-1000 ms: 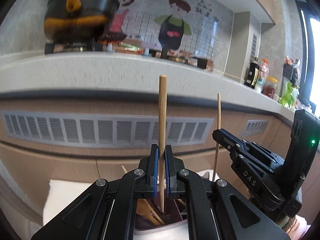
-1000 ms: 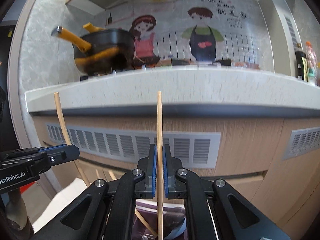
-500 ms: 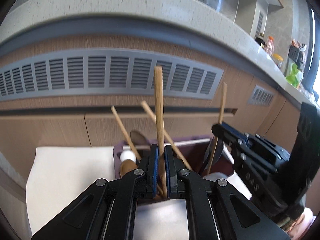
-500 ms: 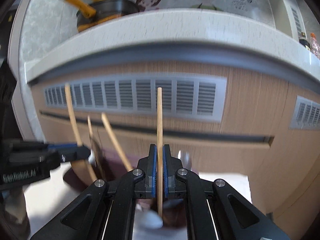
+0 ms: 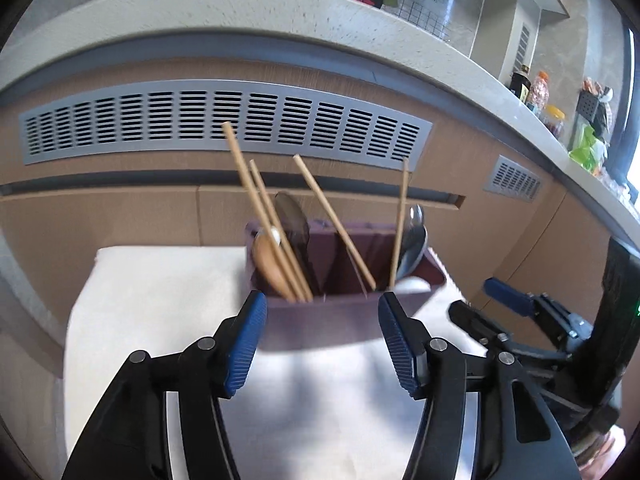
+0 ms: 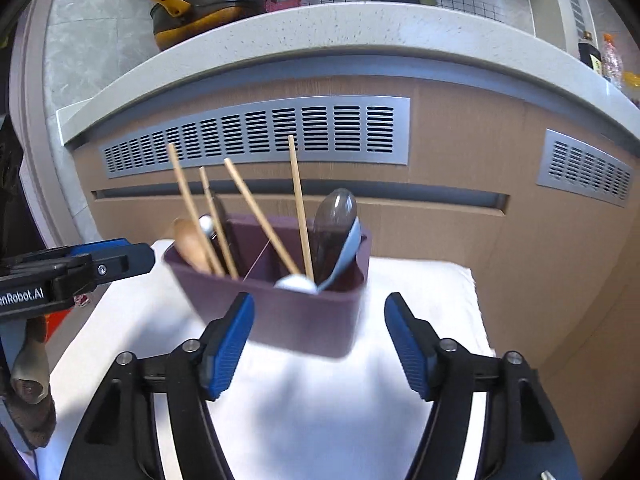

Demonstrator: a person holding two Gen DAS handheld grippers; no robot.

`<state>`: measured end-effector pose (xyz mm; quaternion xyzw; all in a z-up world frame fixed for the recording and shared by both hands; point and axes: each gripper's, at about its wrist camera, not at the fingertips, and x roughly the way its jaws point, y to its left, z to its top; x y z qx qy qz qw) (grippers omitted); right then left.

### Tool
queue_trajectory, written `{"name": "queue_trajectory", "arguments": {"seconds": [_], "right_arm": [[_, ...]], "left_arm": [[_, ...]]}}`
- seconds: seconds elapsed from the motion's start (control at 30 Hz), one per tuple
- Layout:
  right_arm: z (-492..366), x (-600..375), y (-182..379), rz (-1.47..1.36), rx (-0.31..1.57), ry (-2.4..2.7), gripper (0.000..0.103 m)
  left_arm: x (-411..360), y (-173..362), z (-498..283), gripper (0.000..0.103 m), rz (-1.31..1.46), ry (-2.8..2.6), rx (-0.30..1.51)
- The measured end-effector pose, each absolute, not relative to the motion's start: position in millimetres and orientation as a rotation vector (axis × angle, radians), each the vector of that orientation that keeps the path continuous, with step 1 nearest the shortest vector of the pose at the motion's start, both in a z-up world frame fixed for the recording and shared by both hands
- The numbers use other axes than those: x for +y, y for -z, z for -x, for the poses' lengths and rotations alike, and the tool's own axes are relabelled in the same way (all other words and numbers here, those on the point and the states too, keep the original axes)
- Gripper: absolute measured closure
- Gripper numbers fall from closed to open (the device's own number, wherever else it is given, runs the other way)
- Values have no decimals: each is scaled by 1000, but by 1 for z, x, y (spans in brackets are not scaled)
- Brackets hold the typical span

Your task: Organize utensils

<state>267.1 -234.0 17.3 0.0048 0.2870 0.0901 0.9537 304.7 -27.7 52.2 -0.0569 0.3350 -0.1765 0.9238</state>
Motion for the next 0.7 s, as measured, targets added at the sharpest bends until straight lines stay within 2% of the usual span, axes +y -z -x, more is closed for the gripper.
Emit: {"name": "queue_trajectory", "arguments": {"seconds": [0.07, 0.17, 0.2, 0.27, 0.33, 0.7], "right_arm": [[-250, -235, -19, -14, 588, -184, 30], [-221, -231, -21, -11, 585, -190, 18], [-212, -231, -22, -9, 584, -183, 17], [-194, -230, -22, -1, 586, -168, 13], [-177, -229, -22, -6, 592, -139, 10], [-109, -233, -23, -29, 532, 6, 4]], "left_arm": [[-24, -53, -286, 30, 103, 339, 672], [-18, -53, -256, 21, 92, 297, 632], [-15, -52, -245, 19, 90, 287, 623], [-11, -50, -226, 8, 96, 265, 607], [-7, -45, -204, 2, 94, 231, 578], [-17, -41, -107, 0, -41, 11, 404]]}}
